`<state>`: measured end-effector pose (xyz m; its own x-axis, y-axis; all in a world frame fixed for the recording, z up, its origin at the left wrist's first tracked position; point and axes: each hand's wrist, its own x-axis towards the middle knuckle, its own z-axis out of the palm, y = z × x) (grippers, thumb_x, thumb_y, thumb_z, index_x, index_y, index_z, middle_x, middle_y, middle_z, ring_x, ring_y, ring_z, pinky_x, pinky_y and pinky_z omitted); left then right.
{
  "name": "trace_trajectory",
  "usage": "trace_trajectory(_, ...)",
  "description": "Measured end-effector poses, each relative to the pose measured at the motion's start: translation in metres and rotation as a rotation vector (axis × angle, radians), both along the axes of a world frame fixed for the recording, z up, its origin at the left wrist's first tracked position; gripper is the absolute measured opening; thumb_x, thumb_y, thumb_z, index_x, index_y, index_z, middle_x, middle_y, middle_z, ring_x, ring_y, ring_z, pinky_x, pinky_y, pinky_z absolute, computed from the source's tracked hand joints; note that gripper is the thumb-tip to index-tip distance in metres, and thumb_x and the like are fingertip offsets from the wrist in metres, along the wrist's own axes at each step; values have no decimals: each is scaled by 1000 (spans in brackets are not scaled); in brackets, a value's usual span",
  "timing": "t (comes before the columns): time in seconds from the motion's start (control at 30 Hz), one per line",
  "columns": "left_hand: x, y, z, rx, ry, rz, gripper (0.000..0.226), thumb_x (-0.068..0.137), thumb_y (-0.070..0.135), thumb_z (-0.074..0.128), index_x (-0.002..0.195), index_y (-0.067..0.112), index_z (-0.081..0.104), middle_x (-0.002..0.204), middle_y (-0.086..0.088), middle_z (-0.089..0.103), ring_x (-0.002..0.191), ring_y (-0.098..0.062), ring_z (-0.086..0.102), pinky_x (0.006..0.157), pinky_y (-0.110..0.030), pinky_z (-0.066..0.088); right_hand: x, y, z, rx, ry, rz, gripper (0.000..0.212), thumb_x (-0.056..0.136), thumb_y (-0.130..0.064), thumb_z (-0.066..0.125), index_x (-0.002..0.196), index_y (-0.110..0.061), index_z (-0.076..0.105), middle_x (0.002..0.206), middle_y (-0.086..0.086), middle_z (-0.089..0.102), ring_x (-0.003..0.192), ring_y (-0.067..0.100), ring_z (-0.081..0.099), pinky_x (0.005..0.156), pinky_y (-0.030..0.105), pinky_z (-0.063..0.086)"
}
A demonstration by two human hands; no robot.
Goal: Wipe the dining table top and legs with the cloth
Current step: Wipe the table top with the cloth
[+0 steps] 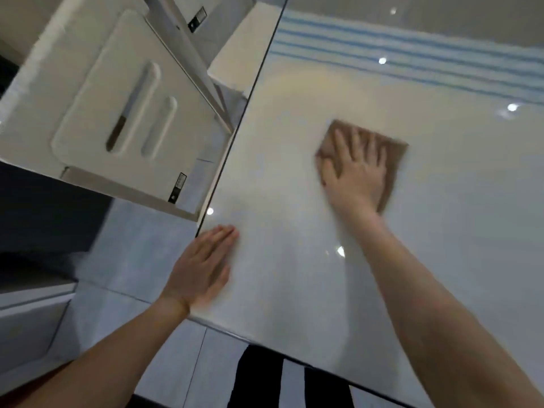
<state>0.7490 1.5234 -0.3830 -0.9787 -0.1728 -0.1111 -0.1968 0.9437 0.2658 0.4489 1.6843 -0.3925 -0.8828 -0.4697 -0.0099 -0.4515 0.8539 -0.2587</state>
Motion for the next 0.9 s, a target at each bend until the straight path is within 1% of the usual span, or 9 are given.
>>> trace_trajectory(0.1, 0, -1, 2, 8, 1, -2, 55, 87, 27, 42, 138, 8, 44, 144, -7, 44, 135, -22, 35, 113, -36, 28, 94, -8, 4, -49, -14, 167, 57, 91, -52, 42, 145, -34, 42, 155, -2, 37, 146, 29, 27, 120, 46, 14)
trace_trajectory(0.23, 3, -1, 4, 24, 12, -19, 58, 86, 29, 42, 141, 10, 40, 146, -5, 41, 137, -21, 34, 115, -35, 25, 161, 27, 1, -10, -24, 207, 58, 91, -50, 44, 147, -36, 38, 156, -5, 33, 148, 24, 23, 121, 44, 14)
trace_trajectory(0.33, 5, -2, 4, 28, 11, -37, 60, 86, 30, 43, 143, 12, 36, 148, -4, 38, 138, -19, 30, 117, -33, 21, 196, 54, 1, -5, -10, 124, 58, 90, -47, 48, 146, -35, 39, 156, -6, 33, 148, 22, 23, 120, 44, 17)
trace_trajectory(0.47, 7, -1, 1, 39, 11, -31, 60, 85, 29, 42, 143, 13, 34, 148, -3, 38, 137, -20, 33, 116, -36, 23, 241, 80, 1, -6, 3, -28, 57, 90, -44, 48, 146, -34, 40, 156, -6, 33, 147, 23, 25, 119, 46, 19)
trace_trajectory(0.6, 8, -1, 0, 26, 32, -39, 59, 87, 28, 40, 144, 11, 33, 148, -6, 38, 138, -23, 32, 116, -38, 21, 270, 85, 3, -6, 17, -151, 55, 91, -40, 45, 146, -32, 40, 155, -6, 35, 146, 23, 27, 118, 46, 21)
trace_trajectory(0.7, 9, 1, -1, 18, 43, -27, 59, 87, 30, 37, 143, 11, 34, 148, -6, 38, 138, -22, 31, 117, -38, 21, 275, 73, -1, -76, 25, -258, 50, 93, -32, 45, 141, -23, 49, 150, 1, 44, 142, 26, 33, 117, 44, 23)
trace_trajectory(0.77, 11, 2, -1, 17, 50, -22, 59, 87, 29, 38, 143, 12, 34, 148, -6, 38, 138, -22, 30, 117, -38, 19, 284, 63, -3, -167, 11, -314, 45, 94, -27, 43, 136, -16, 55, 146, 6, 50, 140, 28, 36, 117, 42, 23)
trace_trajectory(0.83, 11, 3, 1, 19, 52, -15, 59, 87, 28, 38, 143, 12, 33, 147, -6, 38, 138, -22, 30, 117, -38, 18, 295, 53, -1, -271, 7, -290, 40, 96, -23, 42, 129, -11, 61, 140, 6, 55, 138, 26, 39, 117, 40, 24)
trace_trajectory(0.9, 12, 4, 6, 45, 36, -10, 58, 88, 28, 35, 144, 11, 32, 148, -6, 36, 139, -23, 29, 118, -37, 17, 306, 49, 10, -402, -48, -250, 35, 98, -20, 42, 122, -11, 65, 133, 3, 61, 135, 20, 42, 116, 36, 28)
